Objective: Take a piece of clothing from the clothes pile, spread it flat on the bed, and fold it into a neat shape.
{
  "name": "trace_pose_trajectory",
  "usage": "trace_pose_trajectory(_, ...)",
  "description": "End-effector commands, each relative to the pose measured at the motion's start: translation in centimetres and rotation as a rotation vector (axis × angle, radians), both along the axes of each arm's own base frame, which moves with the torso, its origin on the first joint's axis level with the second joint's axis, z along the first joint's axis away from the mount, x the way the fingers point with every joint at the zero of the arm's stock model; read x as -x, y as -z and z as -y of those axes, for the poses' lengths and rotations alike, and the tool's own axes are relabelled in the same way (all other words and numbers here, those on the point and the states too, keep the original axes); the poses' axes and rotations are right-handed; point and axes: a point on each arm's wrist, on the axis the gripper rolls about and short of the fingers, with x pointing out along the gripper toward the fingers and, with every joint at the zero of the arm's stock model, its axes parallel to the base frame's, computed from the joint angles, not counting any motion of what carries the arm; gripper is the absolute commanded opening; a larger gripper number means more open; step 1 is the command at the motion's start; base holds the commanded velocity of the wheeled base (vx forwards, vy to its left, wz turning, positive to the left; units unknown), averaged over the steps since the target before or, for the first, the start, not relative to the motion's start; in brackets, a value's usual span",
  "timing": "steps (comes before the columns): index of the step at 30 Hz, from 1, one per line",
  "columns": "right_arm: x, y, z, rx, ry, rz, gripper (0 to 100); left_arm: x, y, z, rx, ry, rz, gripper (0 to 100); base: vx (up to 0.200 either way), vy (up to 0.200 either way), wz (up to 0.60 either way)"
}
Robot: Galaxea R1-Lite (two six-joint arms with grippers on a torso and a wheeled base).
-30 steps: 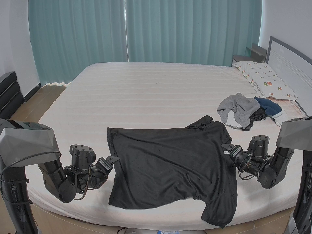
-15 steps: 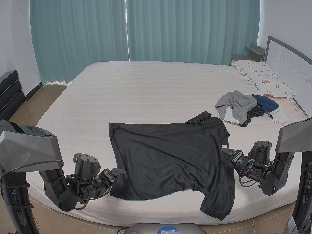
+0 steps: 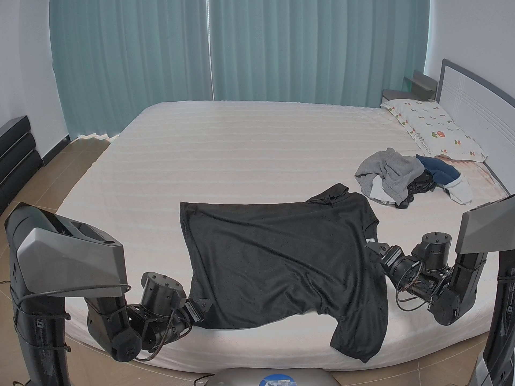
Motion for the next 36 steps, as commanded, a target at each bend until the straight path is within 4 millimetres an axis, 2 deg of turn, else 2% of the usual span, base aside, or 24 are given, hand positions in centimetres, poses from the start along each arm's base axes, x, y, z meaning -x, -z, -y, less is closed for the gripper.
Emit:
trace_pose_trajectory(1,0.2,0.0,0.0,0.001,-0.003,-0.004,100,-0.2,0.7,0.3,-0.01,0.004,-0.014,100,0.0,0.0,0.0)
trace_pose_trajectory(2,0.2,0.0,0.0,0.004,-0.002,-0.005,100,-0.2,0.7,0.3,-0.01,0.004,-0.014,0,0.0,0.0,0.0)
trace_pose_trajectory(12,0.9,0.4,0.1,0.047,-0.022,-0.027,100,0.6,0.7,-0.6,-0.023,-0.018,-0.039,0,0.0,0.0,0.0)
trace_pose_trajectory(18,1.5,0.8,0.3,0.091,-0.038,-0.048,100,1.1,-0.1,-2.1,-0.074,-0.051,-0.027,0,0.0,0.0,0.0)
trace_pose_trajectory(25,2.2,1.6,0.6,0.185,-0.074,-0.078,100,0.8,-0.5,-6.1,-0.183,-0.097,-0.04,0,0.0,0.0,0.0)
trace_pose_trajectory(26,2.2,1.6,0.6,0.185,-0.074,-0.078,100,0.8,-0.5,-6.1,-0.183,-0.097,-0.04,0,0.0,0.0,0.0)
trace_pose_trajectory(27,2.2,2.0,0.7,0.198,-0.078,-0.092,100,0.7,-0.5,-7.1,-0.21,-0.107,-0.046,0,0.0,0.0,0.0)
trace_pose_trajectory(36,2.0,4.0,1.5,0.254,-0.078,-0.148,100,0.6,-1.1,-10.4,-0.325,-0.161,-0.053,0,0.0,0.0,0.0)
